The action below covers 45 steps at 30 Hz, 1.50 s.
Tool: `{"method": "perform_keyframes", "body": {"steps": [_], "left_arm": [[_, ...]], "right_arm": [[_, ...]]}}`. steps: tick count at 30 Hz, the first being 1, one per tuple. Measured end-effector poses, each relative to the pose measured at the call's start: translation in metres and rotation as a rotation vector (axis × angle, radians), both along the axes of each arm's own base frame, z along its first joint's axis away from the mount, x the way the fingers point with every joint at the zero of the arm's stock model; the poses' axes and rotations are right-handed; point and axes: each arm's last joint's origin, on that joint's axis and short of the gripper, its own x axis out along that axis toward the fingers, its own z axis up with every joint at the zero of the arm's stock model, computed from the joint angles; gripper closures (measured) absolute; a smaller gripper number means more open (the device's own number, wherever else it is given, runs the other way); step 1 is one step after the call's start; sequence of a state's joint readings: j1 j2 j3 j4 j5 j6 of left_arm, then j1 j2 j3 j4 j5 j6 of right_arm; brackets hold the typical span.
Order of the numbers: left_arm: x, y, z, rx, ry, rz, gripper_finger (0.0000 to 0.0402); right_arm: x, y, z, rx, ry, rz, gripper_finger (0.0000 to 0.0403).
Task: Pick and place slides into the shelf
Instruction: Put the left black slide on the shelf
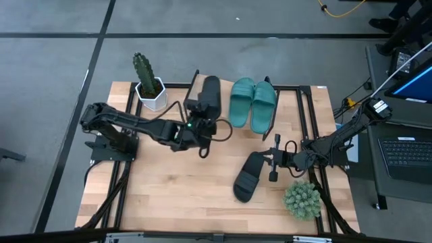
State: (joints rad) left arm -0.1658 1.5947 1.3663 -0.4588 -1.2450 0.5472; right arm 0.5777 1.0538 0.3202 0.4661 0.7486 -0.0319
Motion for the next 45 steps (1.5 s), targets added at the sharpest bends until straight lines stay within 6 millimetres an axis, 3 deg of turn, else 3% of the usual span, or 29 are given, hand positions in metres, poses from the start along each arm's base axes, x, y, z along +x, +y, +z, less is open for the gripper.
{"method": "perform_keyframes", "body": {"steps": [4, 18, 45], "left_arm": [[0.014, 0.004, -0.006, 0.02, 0.039, -0.028, 0.0401], [0.029, 0.046, -0.028, 0.023, 0.149, 0.052, 0.0401], [0.035, 0.055, -0.036, 0.001, 0.209, -0.002, 0.0401]], "right_arm": [[0.0, 0.0, -0.001, -0.002, 0.005, 0.0, 0.0392], [0.0, 0.0, -0.002, -0.025, 0.021, 0.001, 0.0392], [0.0, 0.0, -0.001, -0.01, 0.014, -0.001, 0.0392]]}}
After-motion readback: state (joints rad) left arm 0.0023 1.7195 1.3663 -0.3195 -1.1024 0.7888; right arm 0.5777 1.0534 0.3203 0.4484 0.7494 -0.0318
